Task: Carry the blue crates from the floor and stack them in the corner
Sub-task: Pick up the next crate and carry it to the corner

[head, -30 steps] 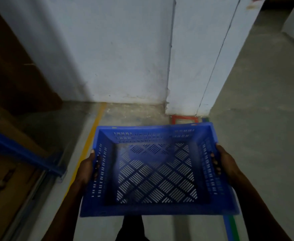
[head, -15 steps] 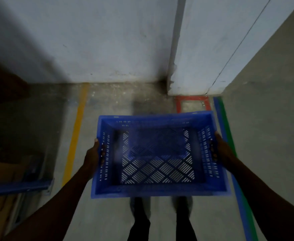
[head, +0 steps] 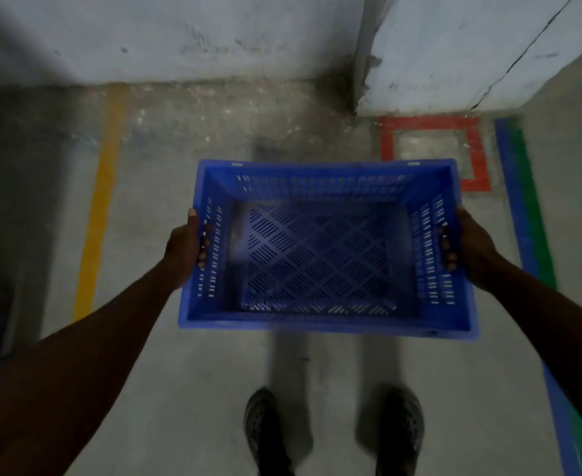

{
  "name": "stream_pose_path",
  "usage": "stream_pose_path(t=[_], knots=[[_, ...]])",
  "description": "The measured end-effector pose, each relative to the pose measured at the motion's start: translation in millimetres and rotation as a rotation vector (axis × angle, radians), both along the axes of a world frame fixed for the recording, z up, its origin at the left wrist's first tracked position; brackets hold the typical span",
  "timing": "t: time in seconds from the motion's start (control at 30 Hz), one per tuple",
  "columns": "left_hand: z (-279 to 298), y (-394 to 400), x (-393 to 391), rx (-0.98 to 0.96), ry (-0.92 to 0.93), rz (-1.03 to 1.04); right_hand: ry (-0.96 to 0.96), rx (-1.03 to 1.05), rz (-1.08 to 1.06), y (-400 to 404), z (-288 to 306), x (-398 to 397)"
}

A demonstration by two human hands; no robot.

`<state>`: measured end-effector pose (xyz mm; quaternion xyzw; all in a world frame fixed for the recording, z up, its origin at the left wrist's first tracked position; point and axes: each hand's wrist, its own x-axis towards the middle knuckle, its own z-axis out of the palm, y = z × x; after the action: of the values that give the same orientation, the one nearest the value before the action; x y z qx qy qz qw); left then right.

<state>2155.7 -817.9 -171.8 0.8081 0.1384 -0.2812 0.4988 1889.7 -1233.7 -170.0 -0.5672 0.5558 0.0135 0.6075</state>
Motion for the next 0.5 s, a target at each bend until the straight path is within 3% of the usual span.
stream_pose_path(t=[0.5], knots=[[-63.0, -12.1, 32.2, -0.086, 0.044, 0.038, -0.024, -0.016, -0.01, -21.5, -53.1, 43.9]])
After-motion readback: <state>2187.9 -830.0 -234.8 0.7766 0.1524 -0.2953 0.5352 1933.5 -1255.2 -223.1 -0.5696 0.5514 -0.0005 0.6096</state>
